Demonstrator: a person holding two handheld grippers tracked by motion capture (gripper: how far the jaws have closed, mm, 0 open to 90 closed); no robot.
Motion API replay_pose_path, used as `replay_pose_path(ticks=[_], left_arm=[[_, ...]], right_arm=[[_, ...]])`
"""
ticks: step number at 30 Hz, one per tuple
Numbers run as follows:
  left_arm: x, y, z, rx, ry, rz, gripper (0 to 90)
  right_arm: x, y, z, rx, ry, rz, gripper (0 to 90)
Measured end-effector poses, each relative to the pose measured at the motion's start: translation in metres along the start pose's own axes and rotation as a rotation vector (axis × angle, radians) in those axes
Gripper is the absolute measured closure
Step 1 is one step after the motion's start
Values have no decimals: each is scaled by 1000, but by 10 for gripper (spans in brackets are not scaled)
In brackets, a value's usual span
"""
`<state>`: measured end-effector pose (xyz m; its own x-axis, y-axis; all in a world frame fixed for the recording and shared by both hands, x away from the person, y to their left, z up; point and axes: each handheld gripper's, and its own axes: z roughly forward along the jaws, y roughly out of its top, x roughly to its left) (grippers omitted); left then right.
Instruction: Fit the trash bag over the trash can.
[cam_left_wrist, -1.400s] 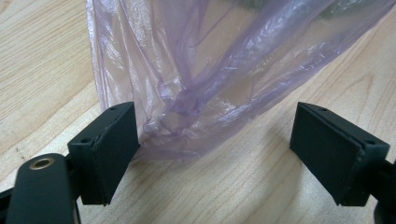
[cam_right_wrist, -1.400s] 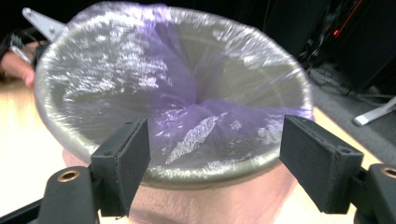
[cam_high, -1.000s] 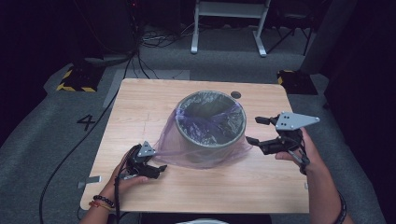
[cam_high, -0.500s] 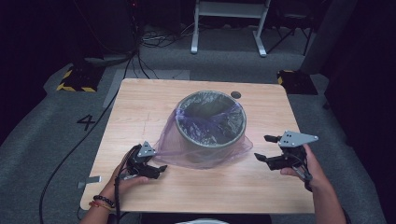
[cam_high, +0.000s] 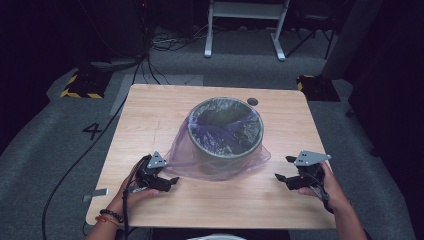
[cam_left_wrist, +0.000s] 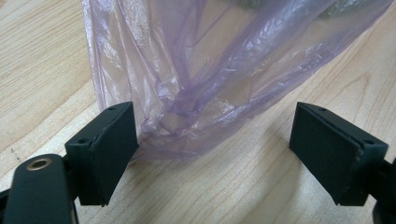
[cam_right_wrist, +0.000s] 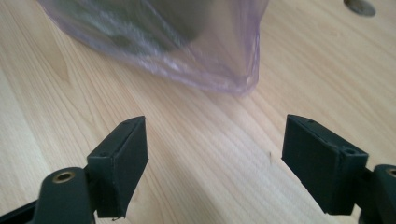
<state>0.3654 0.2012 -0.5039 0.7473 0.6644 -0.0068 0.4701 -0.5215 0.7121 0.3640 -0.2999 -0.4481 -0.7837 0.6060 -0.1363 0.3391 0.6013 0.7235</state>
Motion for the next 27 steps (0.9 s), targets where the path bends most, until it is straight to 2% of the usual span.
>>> replay_pose_path(ticks=[2,8,12,19,22,27], left_arm=[[0,0,0,0,-1,0,149],[0,0,0,0,-2,-2,149],[0,0,0,0,-3,0,149],[-1,0,0,0,-4,1,149],[-1,0,0,1,-4,1,149],[-1,0,0,1,-2,2,150]], right_arm=[[-1,-6,3,15,-7,1,224],[-2,-30,11,42,4,46,216],[-1,-46,11,20,31,83,205],[0,-64,8,13,20,133,193],[-2,-70,7,-14,21,169,190],[-2,-72,5,-10,4,178,175]])
